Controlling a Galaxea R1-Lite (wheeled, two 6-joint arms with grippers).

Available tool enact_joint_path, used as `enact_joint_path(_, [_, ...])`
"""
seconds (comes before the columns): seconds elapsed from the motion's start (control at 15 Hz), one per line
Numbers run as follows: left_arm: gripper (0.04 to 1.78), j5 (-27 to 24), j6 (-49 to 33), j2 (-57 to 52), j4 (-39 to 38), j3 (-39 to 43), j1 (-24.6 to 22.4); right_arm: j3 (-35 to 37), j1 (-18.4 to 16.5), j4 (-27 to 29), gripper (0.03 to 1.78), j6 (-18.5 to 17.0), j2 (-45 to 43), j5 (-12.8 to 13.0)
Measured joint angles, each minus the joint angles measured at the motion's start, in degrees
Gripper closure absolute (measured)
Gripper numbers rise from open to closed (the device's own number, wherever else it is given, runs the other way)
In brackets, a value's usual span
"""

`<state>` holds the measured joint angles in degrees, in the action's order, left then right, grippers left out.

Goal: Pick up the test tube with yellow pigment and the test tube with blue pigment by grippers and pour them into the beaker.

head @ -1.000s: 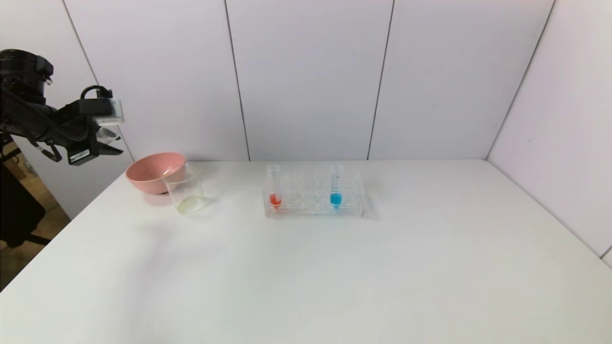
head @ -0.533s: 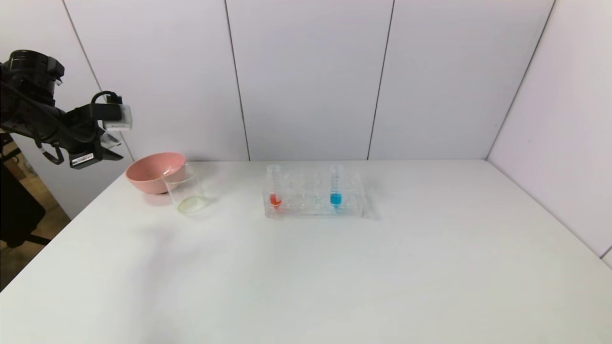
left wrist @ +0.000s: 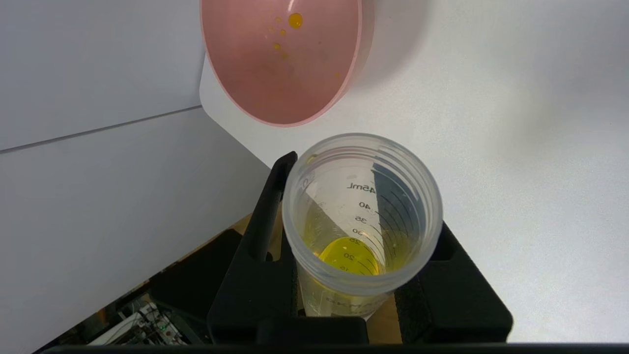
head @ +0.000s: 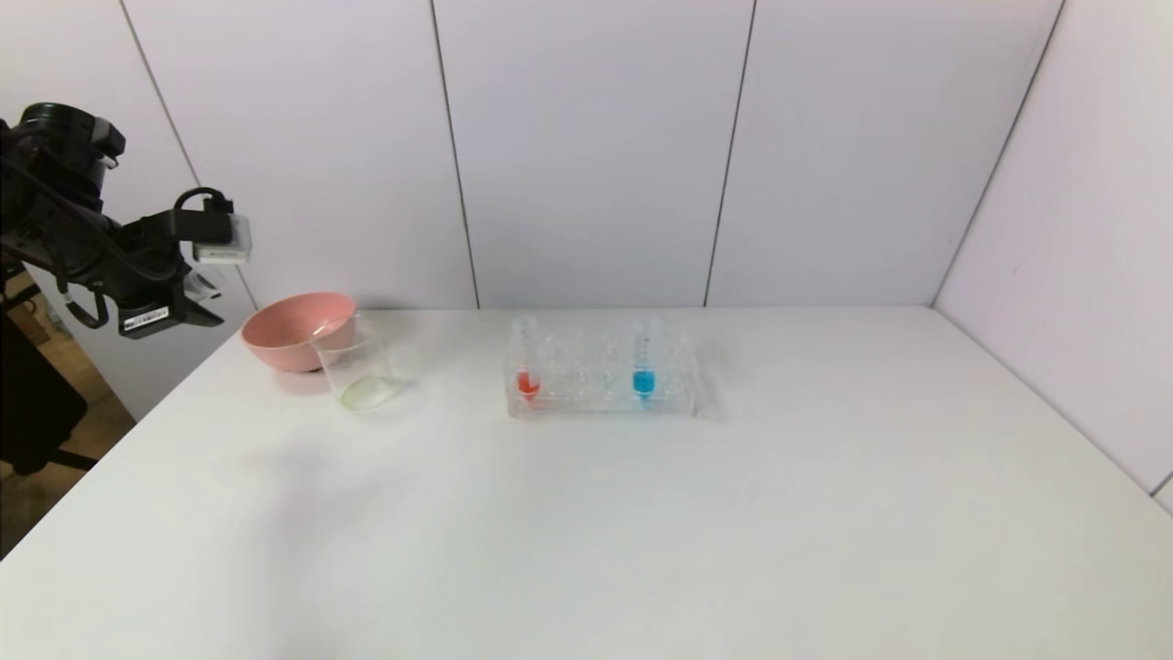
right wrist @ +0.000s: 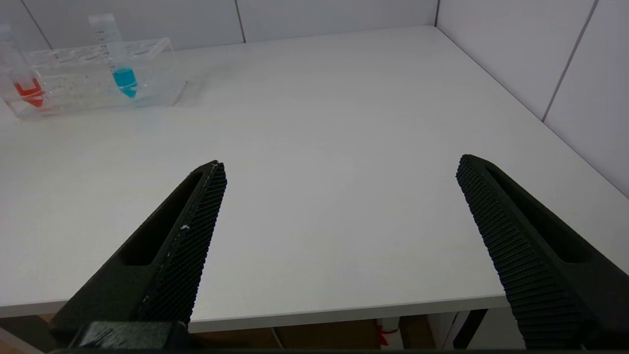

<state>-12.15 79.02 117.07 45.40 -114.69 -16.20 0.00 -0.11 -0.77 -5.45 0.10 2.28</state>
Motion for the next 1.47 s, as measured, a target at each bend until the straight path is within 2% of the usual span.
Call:
enact_joint_path(0.4, [1.28,0.3,-0.1,-0.1,1.0,0.0,0.8,0.0,0.0,0.0,0.1,0.0,0.0,0.0])
enact_joint_path(0.67, [1.28,2.4,-0.4,-0.2,1.0,0.0,2.8,0.0,0.0,0.0,0.1,0.0,0.0,0.0])
enact_joint_path(1.13, [1.28,8.5,-0.7,0.6,0.4,-0.1,5.5,0.0,0.0,0.0,0.1,0.0,0.0,0.0])
enact_joint_path(1.47, [1.28,13.4,-5.1,1.4,0.3,-0.1,8.1,0.0,0.0,0.0,0.1,0.0,0.0,0.0])
